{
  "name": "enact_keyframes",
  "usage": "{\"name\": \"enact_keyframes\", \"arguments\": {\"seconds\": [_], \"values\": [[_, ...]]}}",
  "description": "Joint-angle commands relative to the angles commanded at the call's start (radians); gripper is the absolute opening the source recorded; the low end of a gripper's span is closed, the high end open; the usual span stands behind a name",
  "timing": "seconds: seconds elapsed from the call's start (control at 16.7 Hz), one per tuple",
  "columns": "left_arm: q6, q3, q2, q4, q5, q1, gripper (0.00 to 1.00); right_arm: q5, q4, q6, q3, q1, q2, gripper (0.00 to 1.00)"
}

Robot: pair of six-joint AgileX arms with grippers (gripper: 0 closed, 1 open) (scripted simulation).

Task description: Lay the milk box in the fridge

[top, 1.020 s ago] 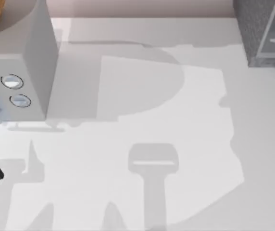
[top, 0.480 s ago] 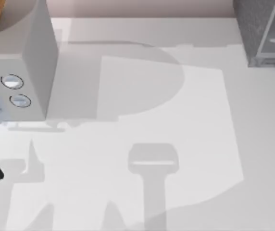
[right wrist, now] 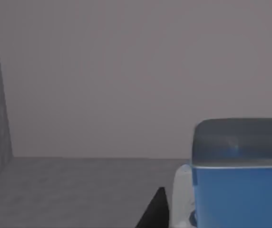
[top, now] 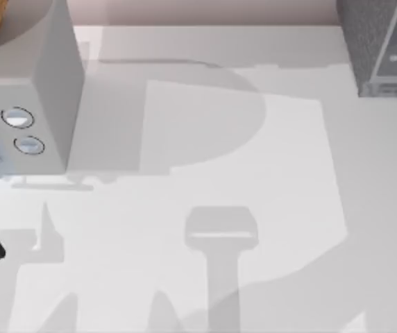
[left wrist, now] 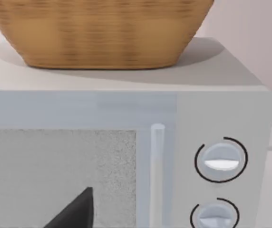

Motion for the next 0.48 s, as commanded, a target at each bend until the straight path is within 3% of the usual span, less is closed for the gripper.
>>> {"name": "enact_keyframes", "arguments": {"seconds": [0.48], "values": [[0.000,0.000,0.000,0.000,0.000,0.000,1.00,0.030,-0.207,0.000,0.297,0.028,0.151,0.00]]}}
